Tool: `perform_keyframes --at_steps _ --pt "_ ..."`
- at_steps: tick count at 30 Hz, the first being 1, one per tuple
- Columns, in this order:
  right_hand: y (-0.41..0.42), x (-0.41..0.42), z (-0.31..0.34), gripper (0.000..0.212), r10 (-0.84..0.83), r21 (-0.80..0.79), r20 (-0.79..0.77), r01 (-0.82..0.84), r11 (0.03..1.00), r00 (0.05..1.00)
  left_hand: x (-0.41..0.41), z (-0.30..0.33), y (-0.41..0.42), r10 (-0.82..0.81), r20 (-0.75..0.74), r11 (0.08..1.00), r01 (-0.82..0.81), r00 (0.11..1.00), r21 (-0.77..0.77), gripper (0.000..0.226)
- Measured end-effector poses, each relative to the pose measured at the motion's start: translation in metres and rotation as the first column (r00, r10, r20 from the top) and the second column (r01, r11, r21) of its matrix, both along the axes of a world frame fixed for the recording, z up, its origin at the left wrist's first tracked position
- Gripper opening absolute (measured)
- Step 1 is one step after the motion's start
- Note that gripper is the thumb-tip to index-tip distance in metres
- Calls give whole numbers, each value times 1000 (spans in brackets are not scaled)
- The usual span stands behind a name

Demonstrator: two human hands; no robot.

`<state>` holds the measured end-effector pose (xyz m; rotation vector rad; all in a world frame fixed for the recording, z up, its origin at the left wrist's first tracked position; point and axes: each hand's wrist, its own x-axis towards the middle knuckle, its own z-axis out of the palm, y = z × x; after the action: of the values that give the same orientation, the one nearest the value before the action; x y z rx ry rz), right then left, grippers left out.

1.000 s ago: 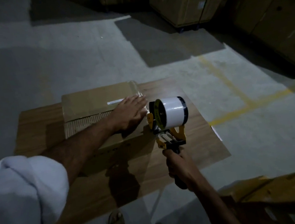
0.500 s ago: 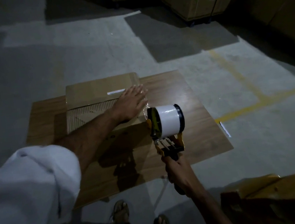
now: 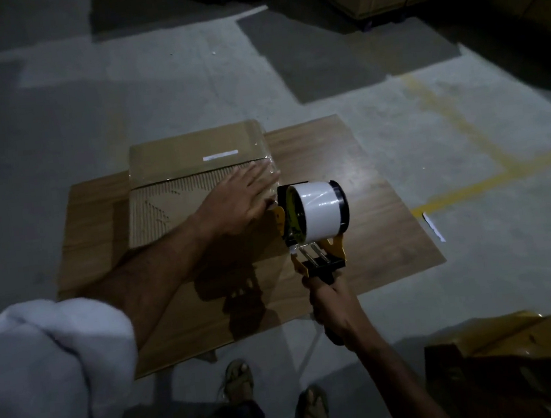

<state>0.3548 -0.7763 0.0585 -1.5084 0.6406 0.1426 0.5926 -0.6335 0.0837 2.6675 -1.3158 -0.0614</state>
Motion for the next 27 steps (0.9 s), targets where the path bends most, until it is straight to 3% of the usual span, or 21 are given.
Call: perform_keyframes --at_steps 7,13,20,23,27 --pt "-9 -3 5 16 62 -64 55 -59 996 997 -3 3 -7 65 -37 998 -65 997 -14 62" --pt "-11 -27 -9 42 87 -205 95 -65 976 992 -1 3 -11 115 -19 992 -116 993 -40 58" --pt "-15 -21 -16 32 50 -56 -1 -50 997 999 6 -1 -4 44 -38 999 -44 998 16 86" --pt "-8 -14 -12 25 33 18 -29 -32 999 999 7 -2 -1 2 -33 999 -1 999 33 88" --pt "-5 -9 -8 22 33 -54 -100 -38 998 994 9 -3 0 -16 -9 998 17 1000 54 86"
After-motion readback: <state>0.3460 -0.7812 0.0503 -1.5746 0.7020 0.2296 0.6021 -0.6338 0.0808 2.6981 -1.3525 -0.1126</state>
